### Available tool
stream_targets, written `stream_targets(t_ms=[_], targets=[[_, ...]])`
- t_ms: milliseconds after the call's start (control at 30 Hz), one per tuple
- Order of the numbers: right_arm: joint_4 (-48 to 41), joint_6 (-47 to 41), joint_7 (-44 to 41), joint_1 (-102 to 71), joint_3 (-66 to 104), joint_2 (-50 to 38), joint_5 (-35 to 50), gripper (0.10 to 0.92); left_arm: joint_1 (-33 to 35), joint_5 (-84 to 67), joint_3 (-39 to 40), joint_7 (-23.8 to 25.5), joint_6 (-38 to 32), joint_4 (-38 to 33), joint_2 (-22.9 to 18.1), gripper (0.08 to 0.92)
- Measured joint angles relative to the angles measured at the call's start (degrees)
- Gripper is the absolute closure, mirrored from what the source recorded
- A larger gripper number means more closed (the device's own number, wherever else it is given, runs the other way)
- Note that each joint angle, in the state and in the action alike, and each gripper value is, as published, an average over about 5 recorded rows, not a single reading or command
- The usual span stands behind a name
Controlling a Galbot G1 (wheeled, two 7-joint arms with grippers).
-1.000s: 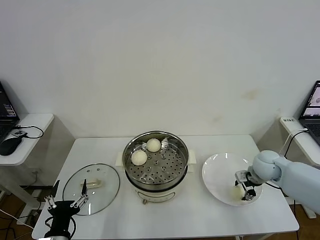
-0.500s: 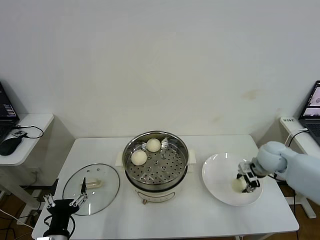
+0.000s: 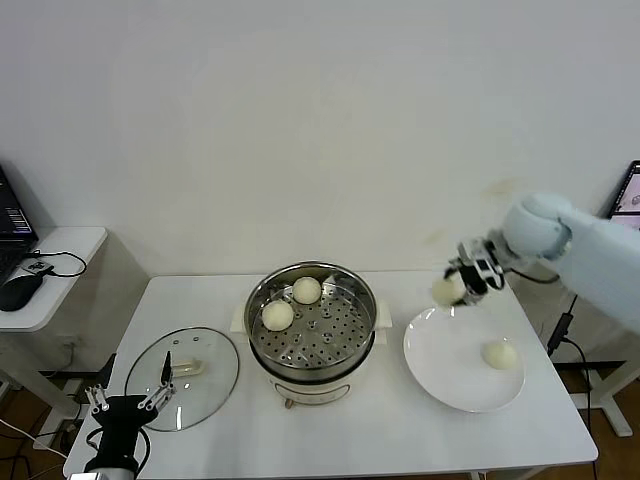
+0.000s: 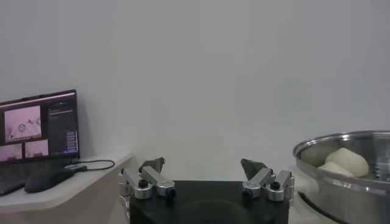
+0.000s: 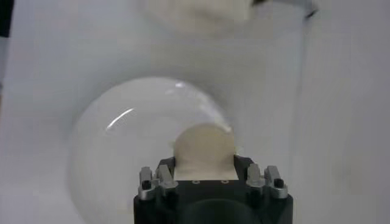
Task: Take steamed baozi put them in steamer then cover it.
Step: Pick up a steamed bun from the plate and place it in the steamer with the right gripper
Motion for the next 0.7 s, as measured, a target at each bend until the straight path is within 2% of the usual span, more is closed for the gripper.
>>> stream_targets(t_ms=[333,700], targets=[[0.65,3.06,2.48,4.68,-5.54,12.52,4.61,0.412,0.39,-0.25,-0.89,-0.05,-0.03,-0.09,-0.49,0.177],[-1.0,10.24,3.67,3.76,-10.87,22.94,3.47,0.412,0.56,-0.66,-1.84,-0.15,-0.26,-0.4,-0.98,0.177]])
